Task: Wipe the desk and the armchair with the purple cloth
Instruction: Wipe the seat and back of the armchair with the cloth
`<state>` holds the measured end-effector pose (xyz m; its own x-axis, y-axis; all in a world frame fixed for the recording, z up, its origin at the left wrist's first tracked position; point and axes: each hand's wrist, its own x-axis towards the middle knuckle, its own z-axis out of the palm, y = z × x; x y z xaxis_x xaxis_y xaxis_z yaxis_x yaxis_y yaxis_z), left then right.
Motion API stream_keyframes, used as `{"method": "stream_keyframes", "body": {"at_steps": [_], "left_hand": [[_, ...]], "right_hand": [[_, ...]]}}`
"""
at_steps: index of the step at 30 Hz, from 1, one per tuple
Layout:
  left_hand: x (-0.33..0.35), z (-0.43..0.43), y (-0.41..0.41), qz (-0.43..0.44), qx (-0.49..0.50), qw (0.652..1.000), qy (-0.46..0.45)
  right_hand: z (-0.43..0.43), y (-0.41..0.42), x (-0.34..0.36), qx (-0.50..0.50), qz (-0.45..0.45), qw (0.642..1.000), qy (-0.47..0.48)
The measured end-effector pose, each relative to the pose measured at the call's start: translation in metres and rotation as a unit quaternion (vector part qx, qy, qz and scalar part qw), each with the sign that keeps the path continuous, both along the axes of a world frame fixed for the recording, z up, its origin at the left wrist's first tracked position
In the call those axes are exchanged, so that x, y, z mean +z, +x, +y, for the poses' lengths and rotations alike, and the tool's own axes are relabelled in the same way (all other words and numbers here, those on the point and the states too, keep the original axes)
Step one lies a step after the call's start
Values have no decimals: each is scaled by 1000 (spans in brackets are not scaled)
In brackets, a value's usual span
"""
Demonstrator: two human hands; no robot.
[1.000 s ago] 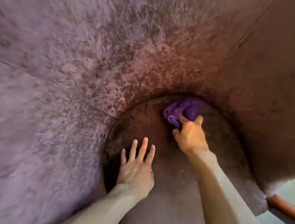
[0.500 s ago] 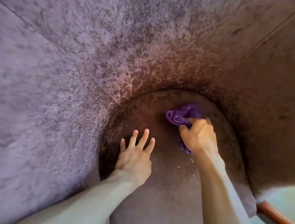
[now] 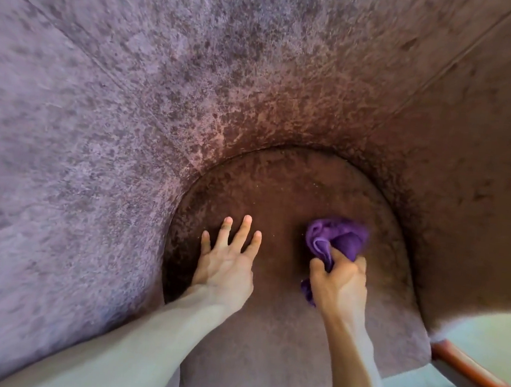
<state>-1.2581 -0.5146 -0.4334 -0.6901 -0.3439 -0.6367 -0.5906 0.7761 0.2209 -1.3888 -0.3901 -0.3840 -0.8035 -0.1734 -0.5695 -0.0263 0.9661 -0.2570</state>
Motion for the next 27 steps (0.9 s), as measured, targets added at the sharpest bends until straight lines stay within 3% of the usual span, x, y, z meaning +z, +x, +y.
{"method": "stream_keyframes", "body": {"at_steps": [2,6,9,14,17,20,22,27], "left_hand": [[-1,0,0,0,-3,1000,-5],[-2,-1,0,-5,-12,1000,-7],[-2,-2,1,-9,-22,1000,-17],[-4,-3,3,-6,-48,998,-30],[-4,-4,3,-9,-57,998,-40],[-3,-6,2,-11,-65,997,-42],[-2,-5,2,-12,-68,997,-43],[-1,-5,2,-15,-72,996,-47]], "right_hand": [[7,13,0,27,-36,999,30],[23,29,4,-12,27,999,14],[33,35,3,9,-54,997,49],[43,39,4,-85,8,996,1],[46,48,-5,-53,-39,997,51],[52,47,-5,35,87,982,165],[50,50,-6,63,127,972,185],[47,57,-13,70,103,975,186]]}}
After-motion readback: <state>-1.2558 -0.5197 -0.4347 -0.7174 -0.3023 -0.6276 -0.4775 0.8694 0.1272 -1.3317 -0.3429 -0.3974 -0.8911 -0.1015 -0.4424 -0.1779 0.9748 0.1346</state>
